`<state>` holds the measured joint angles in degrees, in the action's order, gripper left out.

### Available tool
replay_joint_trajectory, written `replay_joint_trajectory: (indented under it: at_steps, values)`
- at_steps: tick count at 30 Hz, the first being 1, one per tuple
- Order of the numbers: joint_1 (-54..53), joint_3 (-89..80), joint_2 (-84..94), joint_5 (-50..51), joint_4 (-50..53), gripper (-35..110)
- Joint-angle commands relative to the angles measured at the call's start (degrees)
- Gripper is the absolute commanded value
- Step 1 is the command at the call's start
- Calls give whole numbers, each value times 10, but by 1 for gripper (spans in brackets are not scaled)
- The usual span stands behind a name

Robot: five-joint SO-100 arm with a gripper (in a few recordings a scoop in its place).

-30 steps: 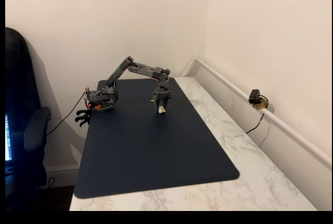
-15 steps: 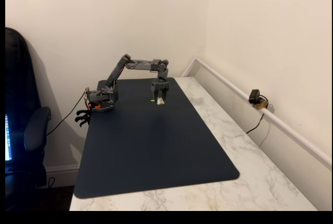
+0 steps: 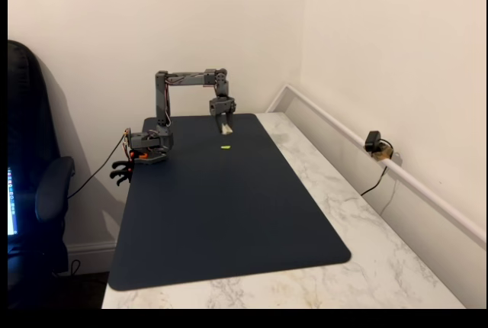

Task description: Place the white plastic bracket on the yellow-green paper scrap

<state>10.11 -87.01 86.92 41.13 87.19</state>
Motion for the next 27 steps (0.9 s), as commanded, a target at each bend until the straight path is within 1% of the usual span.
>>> replay_joint_trajectory:
  at_steps: [1,13,27]
  values:
    - [-32,-24,51,-4,-31,0]
    - [-134,-40,-32,-32,-98,0]
    - [-183,-59,-101,-54,-156,0]
